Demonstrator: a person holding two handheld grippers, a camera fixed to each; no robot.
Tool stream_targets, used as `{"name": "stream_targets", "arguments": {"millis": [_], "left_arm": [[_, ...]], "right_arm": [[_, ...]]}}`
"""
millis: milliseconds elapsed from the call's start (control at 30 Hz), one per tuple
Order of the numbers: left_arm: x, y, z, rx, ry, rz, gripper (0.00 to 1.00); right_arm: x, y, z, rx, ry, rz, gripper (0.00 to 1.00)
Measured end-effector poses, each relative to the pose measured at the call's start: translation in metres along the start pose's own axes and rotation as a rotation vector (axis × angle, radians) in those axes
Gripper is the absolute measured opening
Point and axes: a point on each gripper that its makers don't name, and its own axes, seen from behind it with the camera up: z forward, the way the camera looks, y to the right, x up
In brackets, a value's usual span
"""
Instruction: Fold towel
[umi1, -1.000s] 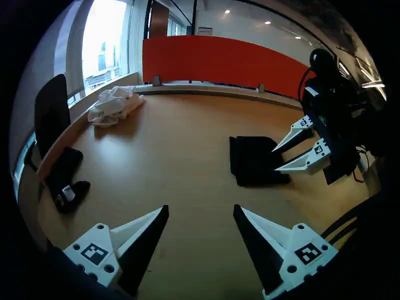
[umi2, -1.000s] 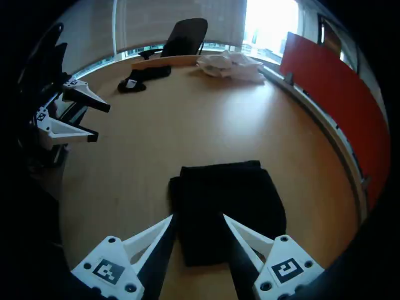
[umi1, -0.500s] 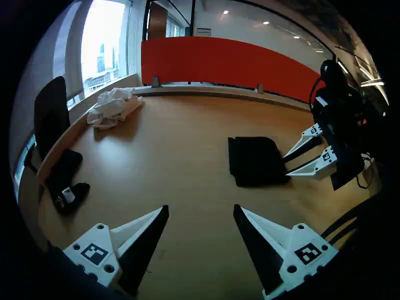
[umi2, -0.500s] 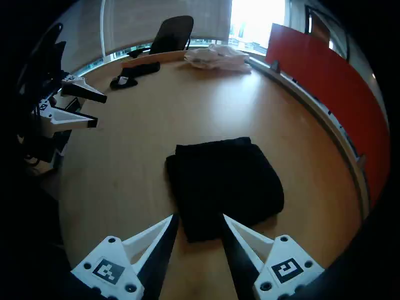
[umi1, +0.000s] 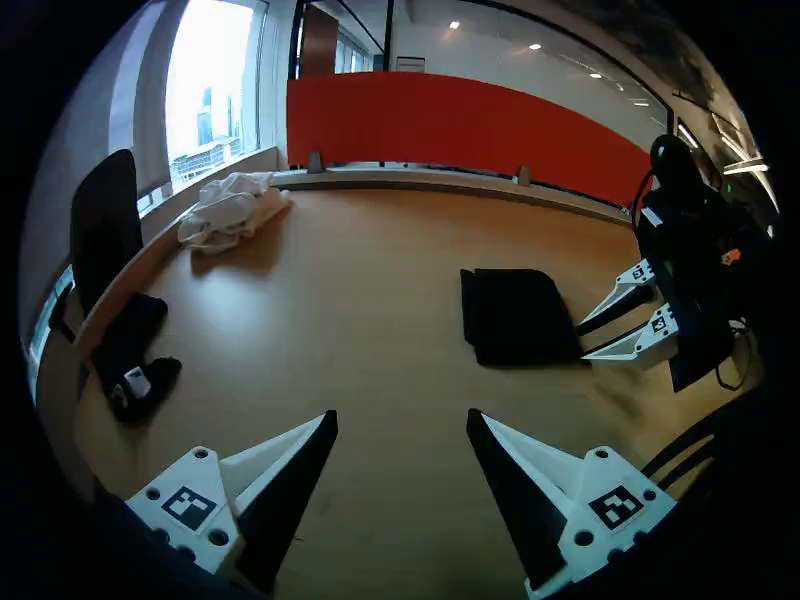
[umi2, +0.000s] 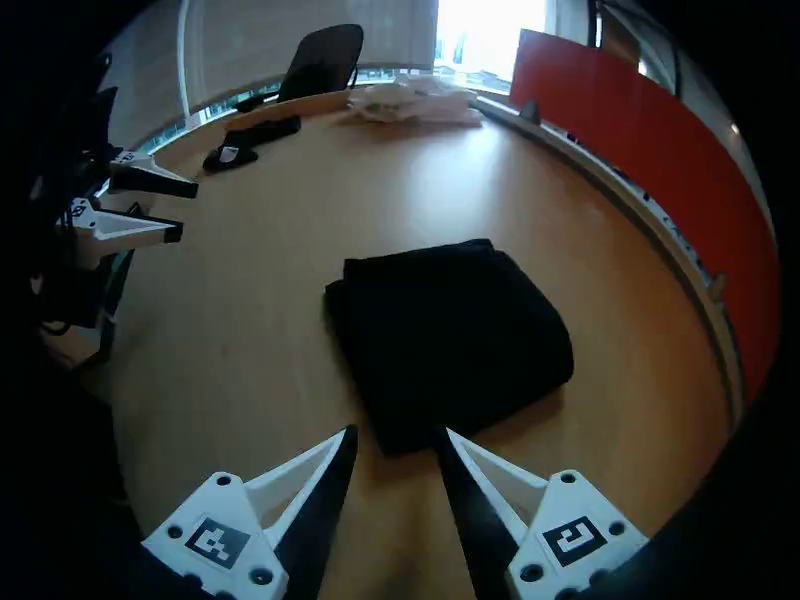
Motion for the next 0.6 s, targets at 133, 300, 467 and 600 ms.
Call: {"name": "stream_targets", "arguments": {"millis": [133, 300, 467, 600], "left_arm": [[0.001, -0.001, -0.001, -0.001, 0.002, 0.001, 0.96], [0.001, -0.002, -0.001, 0.000, 0.003, 0.000, 0.96], [0.000, -0.002, -0.002, -0.001, 0.002, 0.001, 0.96], [-0.001, -0.001, -0.002, -0.002, 0.002, 0.001, 0.96]], "right_arm": [[-0.004, 0.000, 0.001, -0.009, -0.008, 0.009, 0.58], [-0.008, -0.002, 0.004, -0.019, -0.016, 0.024, 0.53], [-0.010, -0.003, 0.006, -0.030, -0.020, 0.049, 0.43], [-0.012, -0.002, 0.007, -0.045, -0.021, 0.066, 0.31]]}}
